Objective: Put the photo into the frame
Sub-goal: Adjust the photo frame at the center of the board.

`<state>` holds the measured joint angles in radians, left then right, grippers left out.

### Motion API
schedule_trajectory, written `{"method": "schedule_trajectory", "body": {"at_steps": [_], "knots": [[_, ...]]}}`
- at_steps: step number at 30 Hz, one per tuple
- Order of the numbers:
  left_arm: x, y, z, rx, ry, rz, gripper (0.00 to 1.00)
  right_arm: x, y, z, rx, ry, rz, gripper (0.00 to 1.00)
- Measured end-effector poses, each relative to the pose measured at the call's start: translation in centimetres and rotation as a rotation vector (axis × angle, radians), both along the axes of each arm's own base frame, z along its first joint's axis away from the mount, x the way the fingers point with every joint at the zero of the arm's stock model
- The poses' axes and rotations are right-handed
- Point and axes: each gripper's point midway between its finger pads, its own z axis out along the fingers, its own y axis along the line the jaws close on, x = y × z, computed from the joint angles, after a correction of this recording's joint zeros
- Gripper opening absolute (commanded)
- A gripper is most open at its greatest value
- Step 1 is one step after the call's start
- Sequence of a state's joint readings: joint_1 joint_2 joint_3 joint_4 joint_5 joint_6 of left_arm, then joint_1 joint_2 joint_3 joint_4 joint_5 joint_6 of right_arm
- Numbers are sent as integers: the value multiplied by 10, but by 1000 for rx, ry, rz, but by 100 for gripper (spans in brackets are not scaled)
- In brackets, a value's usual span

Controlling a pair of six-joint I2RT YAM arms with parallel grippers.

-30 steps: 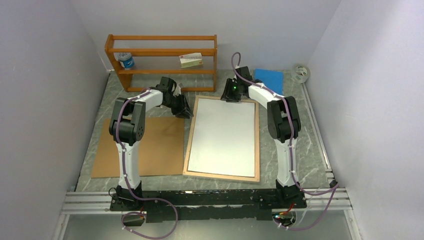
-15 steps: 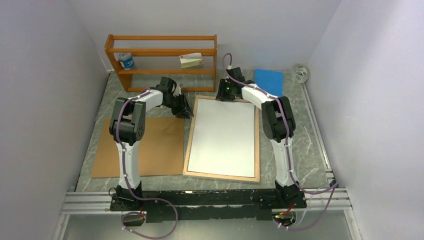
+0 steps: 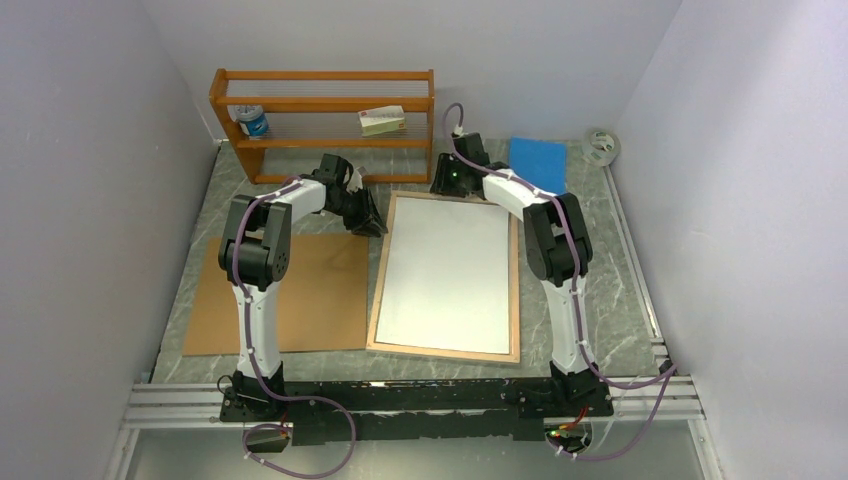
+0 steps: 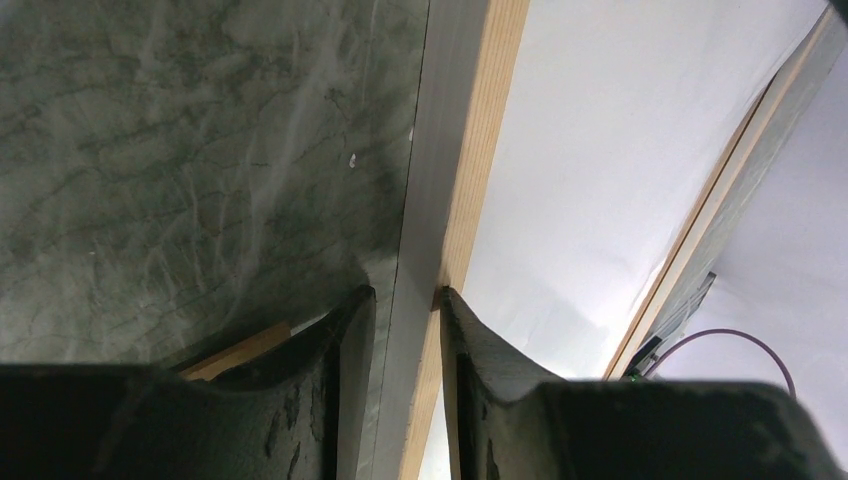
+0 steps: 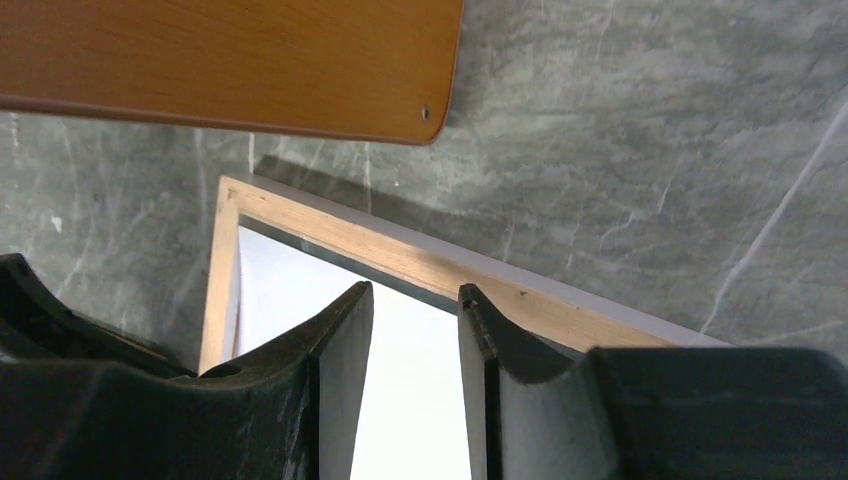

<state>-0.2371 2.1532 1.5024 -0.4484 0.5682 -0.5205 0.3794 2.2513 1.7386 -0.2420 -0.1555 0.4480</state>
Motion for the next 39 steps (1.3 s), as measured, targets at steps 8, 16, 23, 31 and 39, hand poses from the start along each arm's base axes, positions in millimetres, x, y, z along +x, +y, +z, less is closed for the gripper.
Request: {"method": "schedule_trajectory", "body": {"at_steps": [8, 16, 23, 31, 39], "knots": [[0, 0, 0, -1, 0, 0, 35, 13, 0, 18, -2, -61, -17, 43], [0, 0, 0, -1, 1, 1, 35, 14, 0, -1, -22, -30, -4, 42], [0, 0, 0, -6, 13, 11, 35, 12, -1, -10, -28, -20, 7, 40], [-1, 0, -1, -7, 16, 11, 35, 11, -3, -13, -21, -35, 23, 37], [-6, -1, -1, -9, 45, 14, 34, -2, -10, -10, -22, -21, 26, 37]]}}
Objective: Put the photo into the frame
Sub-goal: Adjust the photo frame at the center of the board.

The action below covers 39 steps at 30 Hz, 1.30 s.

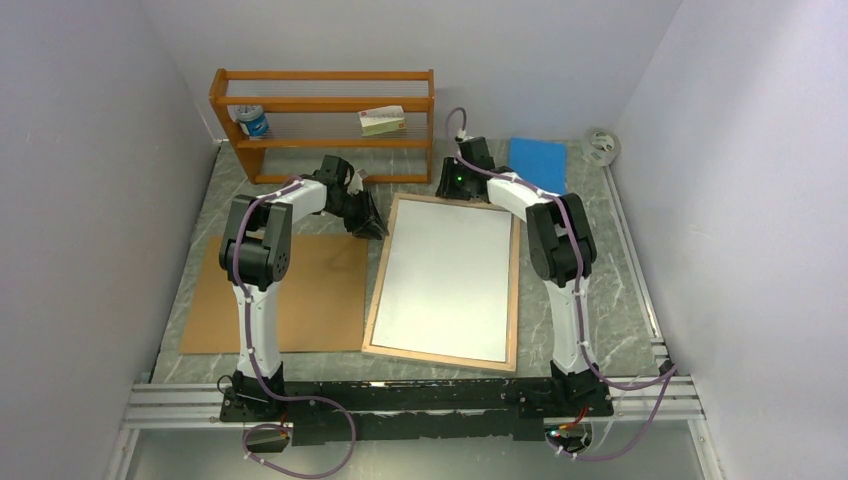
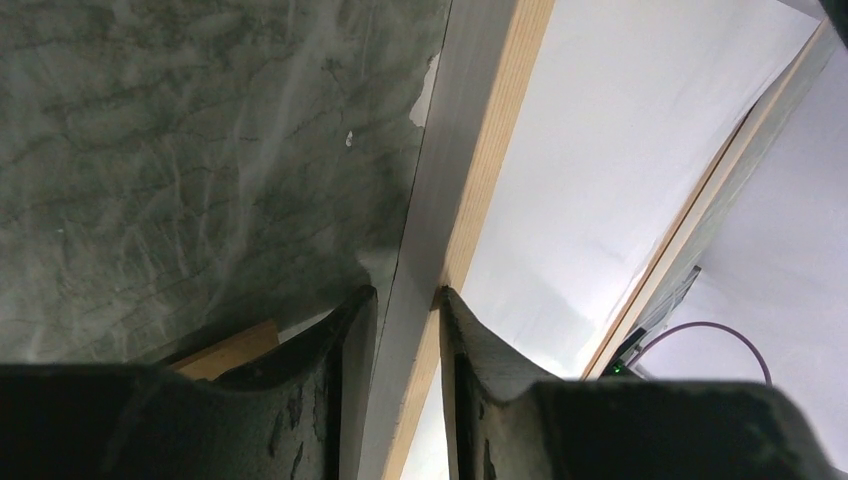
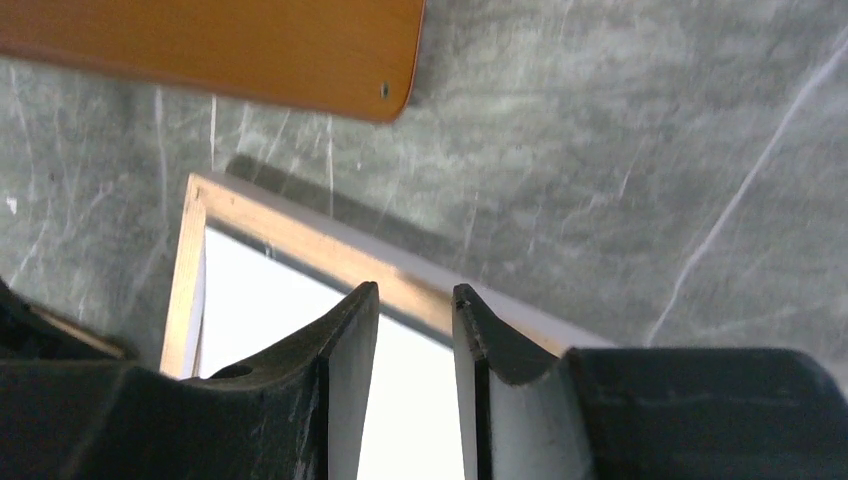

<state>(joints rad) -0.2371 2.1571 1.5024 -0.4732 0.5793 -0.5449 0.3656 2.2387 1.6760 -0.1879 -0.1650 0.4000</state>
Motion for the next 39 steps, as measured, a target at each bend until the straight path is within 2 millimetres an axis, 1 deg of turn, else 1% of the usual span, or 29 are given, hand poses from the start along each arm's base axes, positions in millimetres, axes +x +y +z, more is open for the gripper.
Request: {"method": "schedule_trajectory", "body": {"at_steps": [1, 5, 8, 10, 14, 16, 19, 21, 23, 24, 26, 28, 31, 33, 36, 39], "knots": [[0, 0, 0, 0, 2, 1, 34, -1, -1, 2, 0, 1, 0, 37], [0, 0, 0, 0, 5, 2, 35, -20, -2, 2, -8, 55, 12, 38], [0, 0, 1, 5, 13, 1, 38, -34, -4, -3, -26, 107, 22, 39], [0, 1, 1, 12, 14, 2, 42, -41, -7, -4, -40, 129, 26, 40], [2, 2, 2, 35, 10, 7, 55, -50, -17, 3, -52, 153, 16, 43], [3, 2, 3, 33, 5, 4, 62, -52, -28, 12, -61, 155, -10, 48], [3, 2, 9, 39, -12, 2, 70, -53, -49, 33, -64, 132, -73, 57], [1, 5, 11, 51, -18, 8, 73, -57, -69, 47, -73, 115, -141, 64], [-3, 7, 12, 64, -17, 9, 74, -66, -89, 56, -83, 116, -214, 70], [-5, 8, 12, 68, -16, 8, 74, -72, -101, 59, -90, 120, -258, 72], [-8, 9, 11, 70, -16, 6, 74, -88, -122, 59, -105, 141, -338, 77], [-12, 9, 10, 67, -13, 4, 72, -109, -142, 50, -120, 180, -405, 80], [-16, 7, 10, 57, -7, -5, 70, -146, -165, 29, -151, 266, -481, 83], [-19, 4, 10, 56, -4, -14, 67, -171, -171, 16, -166, 320, -499, 84], [-28, -5, 9, 62, 7, -43, 64, -202, -172, 3, -159, 380, -501, 84], [-39, -15, 8, 68, 27, -76, 60, -223, -168, -6, -134, 428, -485, 84]]}}
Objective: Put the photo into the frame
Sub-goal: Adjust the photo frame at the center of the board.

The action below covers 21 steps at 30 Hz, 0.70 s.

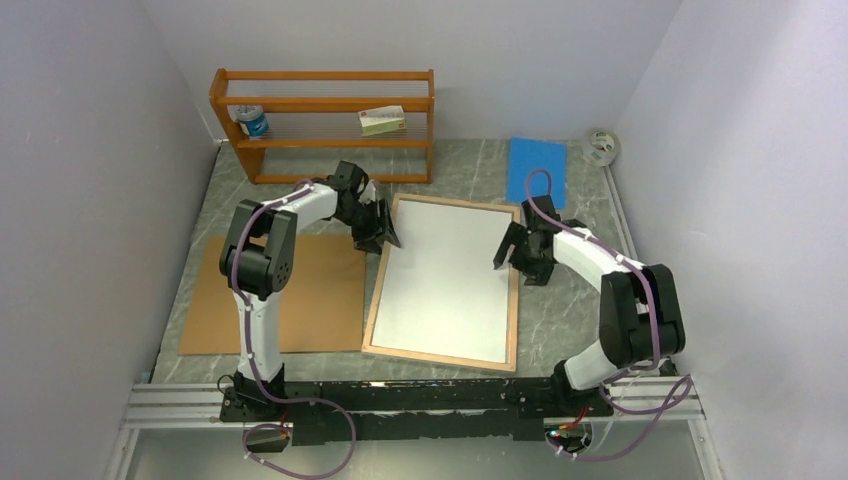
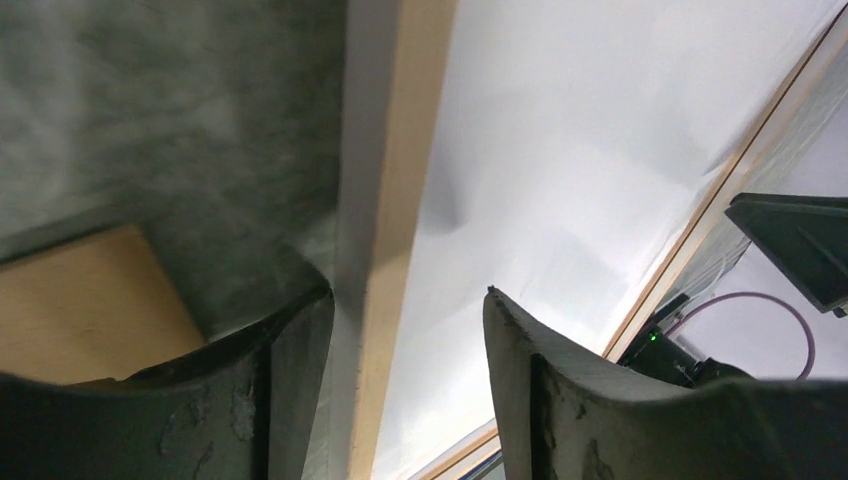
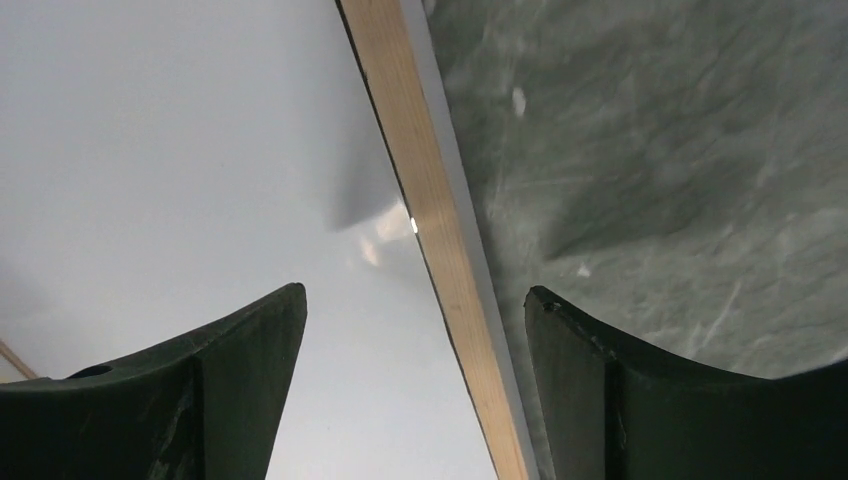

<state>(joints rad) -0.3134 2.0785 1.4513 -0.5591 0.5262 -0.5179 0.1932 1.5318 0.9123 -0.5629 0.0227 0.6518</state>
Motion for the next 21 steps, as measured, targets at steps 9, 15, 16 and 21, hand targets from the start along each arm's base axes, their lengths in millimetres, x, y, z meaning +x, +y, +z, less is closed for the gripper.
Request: {"method": "schedule_trajectory", "body": {"at_steps": [9, 15, 16, 21], "knots": [[-15, -11, 2, -30, 39, -38, 50, -28, 18, -11, 143, 58, 39, 82], [-14, -12, 12, -36, 19, -38, 48, -41, 24, -8, 209, 70, 49, 79], [-12, -11, 17, -35, 4, -36, 48, -44, 26, -8, 224, 78, 51, 78], [3, -10, 45, -37, -88, -22, 48, -56, 40, -7, 321, 111, 51, 77]]}}
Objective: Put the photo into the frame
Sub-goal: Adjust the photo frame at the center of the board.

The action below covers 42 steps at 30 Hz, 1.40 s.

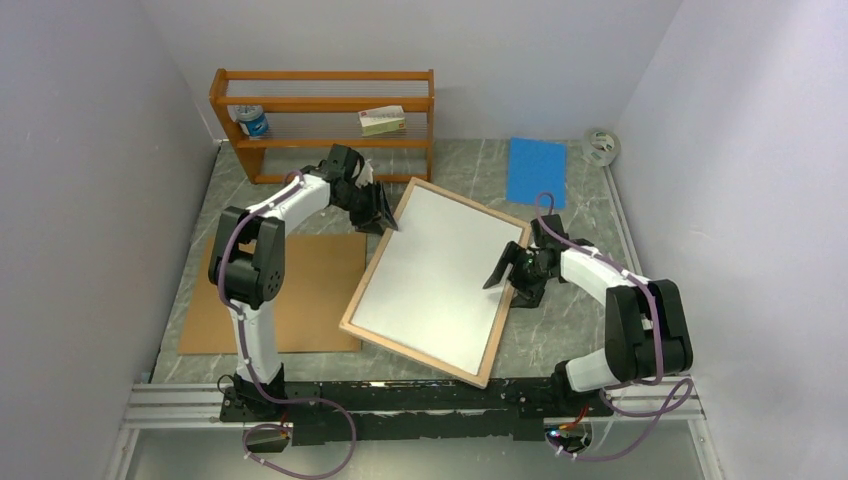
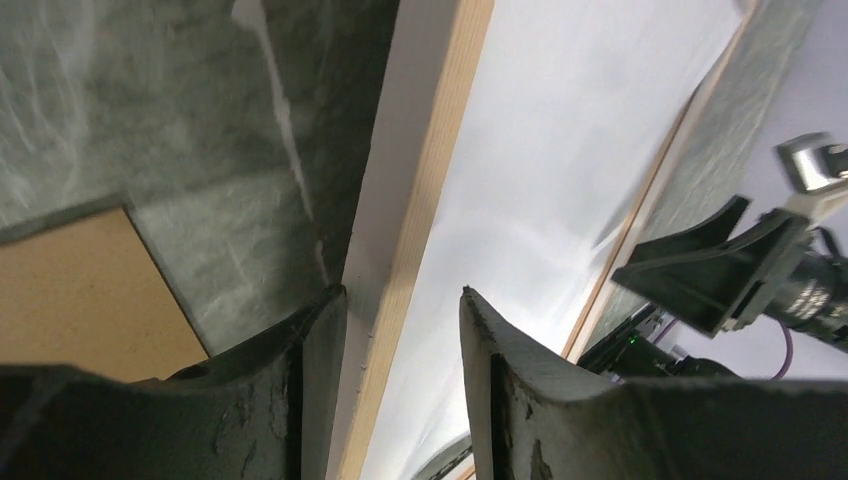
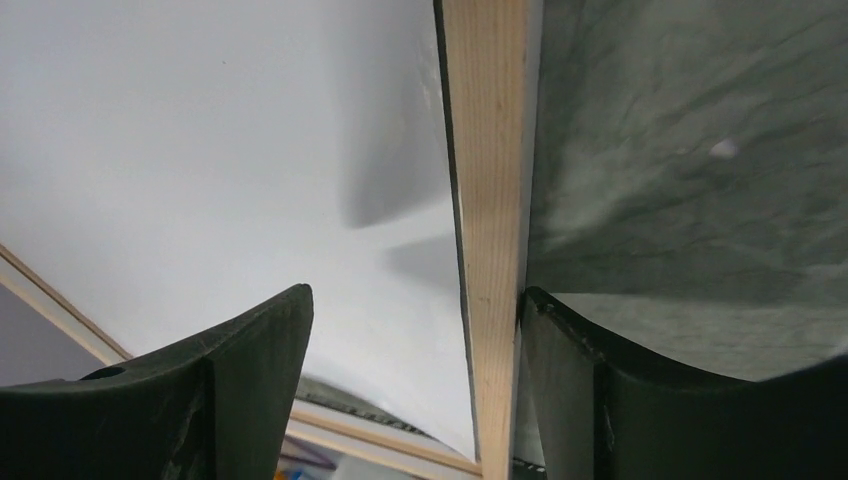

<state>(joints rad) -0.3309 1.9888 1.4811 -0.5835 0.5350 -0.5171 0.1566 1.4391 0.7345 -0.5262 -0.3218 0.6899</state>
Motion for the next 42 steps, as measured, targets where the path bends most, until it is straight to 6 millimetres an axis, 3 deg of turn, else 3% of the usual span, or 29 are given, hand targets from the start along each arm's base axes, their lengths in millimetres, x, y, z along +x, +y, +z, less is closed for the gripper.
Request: {"method": "schedule_trajectory", "body": {"at_steps": [6, 10, 13, 19, 26, 29, 33, 38, 42], "knots": [[29, -1, 27, -6, -110, 17, 48, -13, 27, 4, 134, 57, -16, 76], [47, 5, 32, 14, -166, 23, 48, -19, 56, 5, 185, 92, -6, 76], [60, 14, 20, 44, -168, 23, 49, -26, 81, 4, 219, 129, -7, 76], [81, 34, -32, 114, -141, 15, 49, -36, 128, 8, 309, 183, -37, 76], [82, 37, -46, 145, -127, -16, 52, -62, 166, 7, 332, 233, -1, 83], [83, 34, -45, 140, -129, -21, 59, -61, 168, 10, 321, 214, 0, 89], [81, 35, -43, 155, -114, -17, 68, -49, 153, 22, 245, 136, 12, 91], [73, 42, -37, 171, -80, -6, 77, -33, 132, 62, 165, -9, 56, 94], [66, 52, -17, 179, -82, 14, 80, -2, 115, 93, 129, -162, 36, 99]]}}
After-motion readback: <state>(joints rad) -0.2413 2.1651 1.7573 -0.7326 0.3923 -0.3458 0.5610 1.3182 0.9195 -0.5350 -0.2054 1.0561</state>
